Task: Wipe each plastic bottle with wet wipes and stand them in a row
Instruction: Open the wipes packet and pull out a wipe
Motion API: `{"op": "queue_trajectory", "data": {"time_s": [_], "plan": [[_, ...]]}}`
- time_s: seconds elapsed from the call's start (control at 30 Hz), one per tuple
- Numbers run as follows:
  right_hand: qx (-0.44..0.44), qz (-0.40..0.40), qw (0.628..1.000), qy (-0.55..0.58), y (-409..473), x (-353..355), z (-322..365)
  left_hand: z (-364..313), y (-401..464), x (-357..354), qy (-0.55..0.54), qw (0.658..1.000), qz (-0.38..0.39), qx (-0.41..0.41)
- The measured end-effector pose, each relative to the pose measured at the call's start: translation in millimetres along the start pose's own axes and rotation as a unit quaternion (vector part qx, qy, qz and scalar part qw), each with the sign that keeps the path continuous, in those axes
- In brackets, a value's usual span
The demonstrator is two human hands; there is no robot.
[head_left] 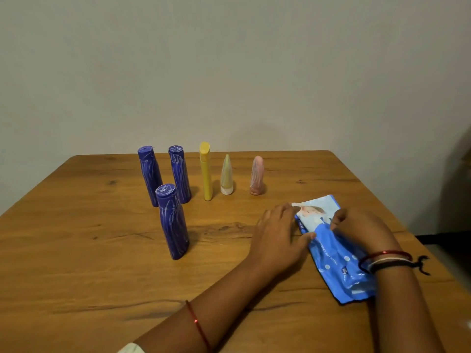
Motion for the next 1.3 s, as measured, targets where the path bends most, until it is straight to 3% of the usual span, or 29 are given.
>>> {"op": "queue_trajectory", "data": {"time_s": [0.23,0.67,0.83,1.1,1.3], "plan": [[0.096,-0.020,0.994,0.040,-10.7,7.6,52.4,33.5,-1.6,7.3,-0.012,0.998,0.038,0.051],[0.070,-0.084,0.992,-0.055,-9.1,-8.8,64.6,41.5,-0.5,19.9,0.015,0.986,0.140,0.089],[0.071,-0.045,0.992,0.094,-12.3,-2.1,55.3,39.8,-0.8,19.6,0.013,0.986,0.146,0.082],[0.106,0.019,0.953,0.285,-12.7,-7.9,39.1,41.0,-0.1,19.1,0.027,0.985,0.149,0.080],[0.088,0.066,0.893,0.436,-11.8,-8.4,41.0,43.1,0.8,15.8,0.052,0.982,0.162,0.080]]}}
Point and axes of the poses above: each hand's wrist, its own y-axis towards the middle knuckle, its own x-axis out of the back of the hand, z = x × y, the point moved 4 cm from there along y, towards the middle knuckle, and after that the axes turned 14 degrees about -y, right-handed, at the moved point
